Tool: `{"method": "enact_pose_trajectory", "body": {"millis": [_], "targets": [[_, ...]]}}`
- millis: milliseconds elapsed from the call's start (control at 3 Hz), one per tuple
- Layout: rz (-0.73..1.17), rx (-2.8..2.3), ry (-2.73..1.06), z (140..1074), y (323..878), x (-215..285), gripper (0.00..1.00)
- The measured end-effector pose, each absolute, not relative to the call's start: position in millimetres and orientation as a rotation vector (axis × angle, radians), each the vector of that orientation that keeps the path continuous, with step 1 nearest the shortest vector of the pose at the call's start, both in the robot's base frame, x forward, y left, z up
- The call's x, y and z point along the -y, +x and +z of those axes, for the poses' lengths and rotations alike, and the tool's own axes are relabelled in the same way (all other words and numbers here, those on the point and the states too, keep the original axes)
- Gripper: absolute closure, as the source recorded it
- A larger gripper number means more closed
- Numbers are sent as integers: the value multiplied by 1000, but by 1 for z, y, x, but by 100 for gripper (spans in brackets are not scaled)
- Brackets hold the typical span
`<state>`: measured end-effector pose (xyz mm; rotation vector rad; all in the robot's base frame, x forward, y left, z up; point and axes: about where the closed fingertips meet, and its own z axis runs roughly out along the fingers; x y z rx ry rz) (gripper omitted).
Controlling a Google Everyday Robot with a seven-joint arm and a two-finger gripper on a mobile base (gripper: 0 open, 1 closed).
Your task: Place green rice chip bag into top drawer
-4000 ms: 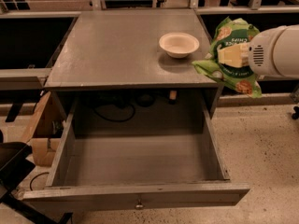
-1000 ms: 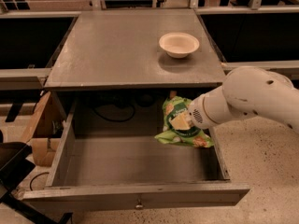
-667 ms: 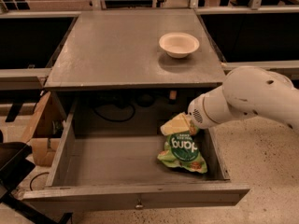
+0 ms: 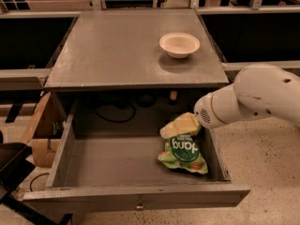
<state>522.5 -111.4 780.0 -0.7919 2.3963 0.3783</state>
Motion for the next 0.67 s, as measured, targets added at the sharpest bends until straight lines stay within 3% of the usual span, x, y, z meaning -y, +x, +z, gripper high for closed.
{"method": "enact_pose_trajectory", "body": {"millis": [667], "targets": [[316,-2290,-1012,900,470,143,0]]}}
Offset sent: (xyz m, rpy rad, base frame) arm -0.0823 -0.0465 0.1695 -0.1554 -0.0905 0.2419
